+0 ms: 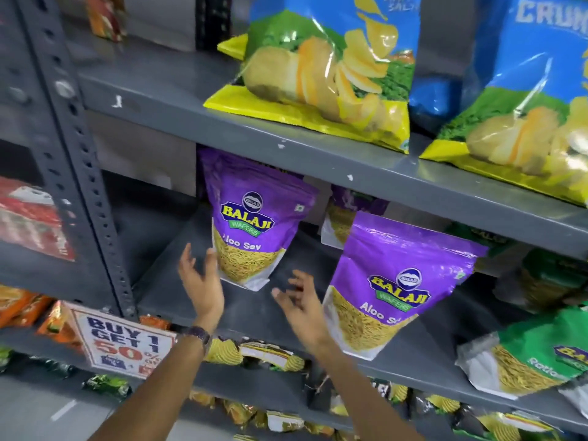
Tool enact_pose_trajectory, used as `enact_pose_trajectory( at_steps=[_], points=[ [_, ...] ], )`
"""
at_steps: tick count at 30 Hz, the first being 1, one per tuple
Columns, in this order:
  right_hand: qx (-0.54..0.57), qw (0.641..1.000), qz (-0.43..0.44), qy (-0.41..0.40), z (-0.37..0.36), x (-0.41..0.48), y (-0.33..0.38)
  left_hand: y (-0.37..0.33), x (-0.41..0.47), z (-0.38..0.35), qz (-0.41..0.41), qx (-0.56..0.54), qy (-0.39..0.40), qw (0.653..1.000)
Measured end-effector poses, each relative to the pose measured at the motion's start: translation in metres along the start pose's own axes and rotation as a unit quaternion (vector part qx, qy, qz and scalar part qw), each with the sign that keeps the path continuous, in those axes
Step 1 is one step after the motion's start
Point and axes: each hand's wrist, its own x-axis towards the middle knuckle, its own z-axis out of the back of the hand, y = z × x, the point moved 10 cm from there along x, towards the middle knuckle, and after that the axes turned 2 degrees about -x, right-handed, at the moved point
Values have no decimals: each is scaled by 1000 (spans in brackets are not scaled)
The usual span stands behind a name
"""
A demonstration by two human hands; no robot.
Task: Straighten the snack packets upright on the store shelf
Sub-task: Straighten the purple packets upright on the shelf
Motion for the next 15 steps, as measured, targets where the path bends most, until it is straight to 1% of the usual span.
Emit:
enact_pose_trajectory(
  at_steps=[2, 3, 5, 7, 9, 11, 15],
  points=[
    [45, 997, -54, -13, -1, 33, 6, 8, 25, -10, 37, 57, 58, 996],
    [65, 996, -63, -15, 0, 46, 10, 13, 33, -17, 62, 68, 91, 992],
    [97, 994, -53, -1, 1, 65, 21, 17, 41, -34, 115, 47, 152, 981],
    [133, 990, -37, 20, -2, 73, 32, 14, 42, -45, 139, 41, 187, 972],
    [149, 988, -21, 41, -9, 75, 41, 13, 42, -46, 144, 38, 196, 969],
    [159, 986, -5, 53, -18, 72, 46, 10, 39, -41, 127, 41, 209, 969],
    [172, 985, 16, 26, -20, 63, 46, 4, 30, -27, 99, 61, 245, 963]
  ],
)
